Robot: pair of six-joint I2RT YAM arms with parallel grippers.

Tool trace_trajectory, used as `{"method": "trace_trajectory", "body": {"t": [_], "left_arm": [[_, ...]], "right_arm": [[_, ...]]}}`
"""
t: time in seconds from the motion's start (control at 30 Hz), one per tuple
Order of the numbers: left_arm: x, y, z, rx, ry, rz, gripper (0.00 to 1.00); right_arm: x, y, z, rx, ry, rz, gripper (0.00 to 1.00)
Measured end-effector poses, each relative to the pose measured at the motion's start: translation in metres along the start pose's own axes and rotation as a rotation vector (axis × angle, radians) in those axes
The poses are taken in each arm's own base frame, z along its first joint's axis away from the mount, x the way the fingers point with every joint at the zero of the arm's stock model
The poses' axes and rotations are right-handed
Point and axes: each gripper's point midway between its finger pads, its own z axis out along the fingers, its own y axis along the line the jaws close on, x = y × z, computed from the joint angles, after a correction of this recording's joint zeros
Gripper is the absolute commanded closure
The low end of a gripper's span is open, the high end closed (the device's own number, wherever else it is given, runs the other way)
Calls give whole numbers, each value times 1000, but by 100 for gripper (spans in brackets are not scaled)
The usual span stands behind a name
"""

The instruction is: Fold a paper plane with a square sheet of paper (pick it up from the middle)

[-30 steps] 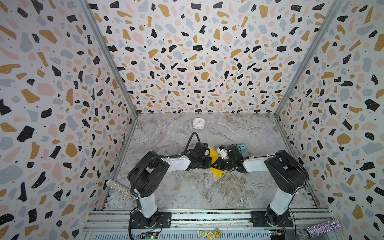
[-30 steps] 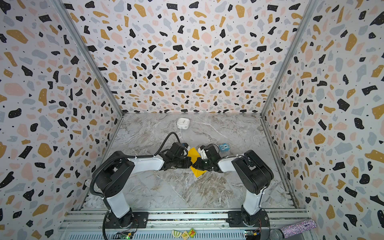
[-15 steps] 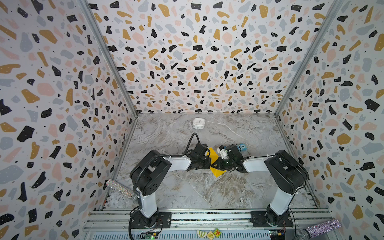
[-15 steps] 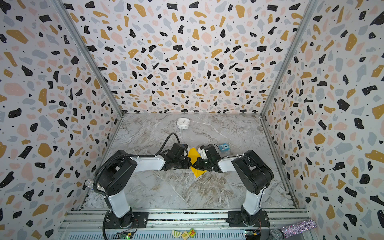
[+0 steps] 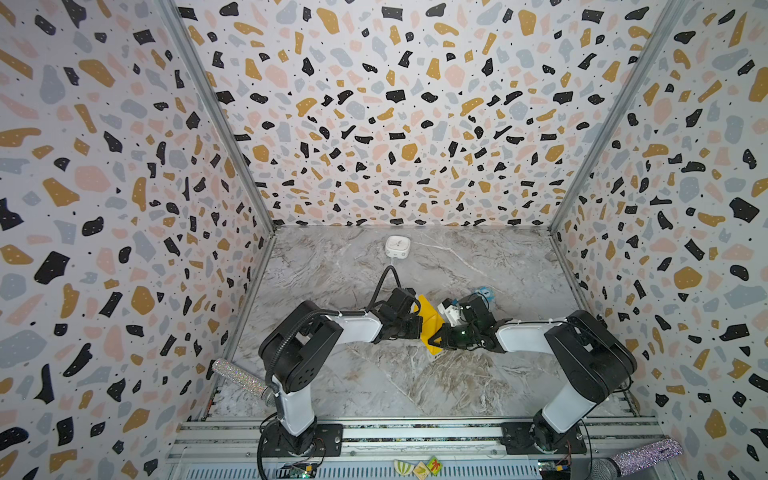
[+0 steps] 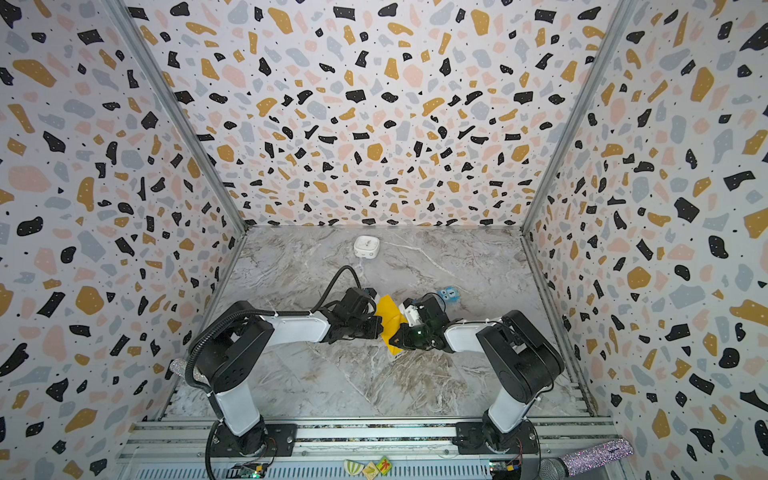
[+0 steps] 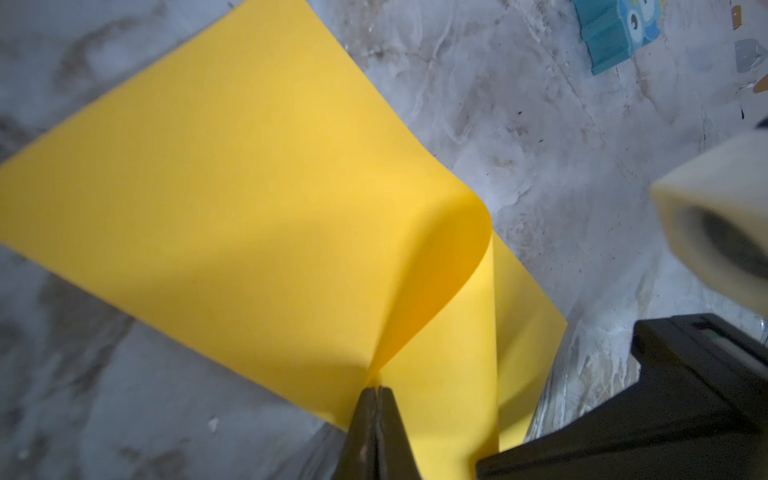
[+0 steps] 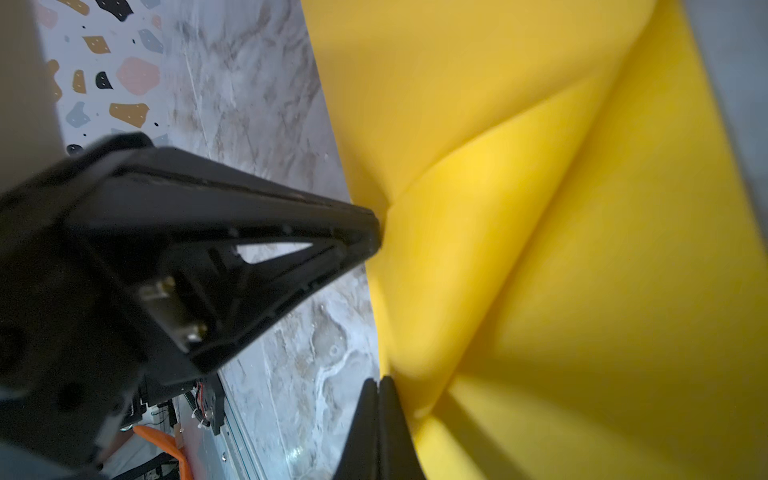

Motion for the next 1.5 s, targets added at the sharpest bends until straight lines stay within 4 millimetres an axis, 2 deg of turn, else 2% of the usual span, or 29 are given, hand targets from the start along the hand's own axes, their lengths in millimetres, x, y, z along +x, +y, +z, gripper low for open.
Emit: {"method": "trace_trajectory", "body": {"t": [0.13, 0.7, 0.83, 0.93, 1.07, 1.13, 1.3, 1.5], "left_arm": [[0, 0, 0, -1, 0, 0, 100], [0, 0, 0, -9, -5, 3, 100], [0, 1, 0, -12, -7, 4, 100], [-1, 1, -1, -16, -9, 4, 100], [-1, 1, -1, -17, -9, 5, 100], [-1, 2, -1, -18, -9, 5, 100], [-1, 2, -1, -19, -9, 6, 100], [-2, 4, -2, -34, -15, 6, 100]], "right_arm": [[9, -4, 0, 6, 19, 10, 96], [16, -3, -7, 16, 23, 3, 95], [6, 7, -16, -5, -13, -26, 94], [-12, 15, -20, -20, -50, -46, 94], [-37, 22, -15, -31, -79, -71, 94], [-42, 19, -10, -28, -76, -70, 94], [-39, 3, 0, -1, -47, -40, 94], [-33, -13, -2, 19, -45, -16, 94]]}}
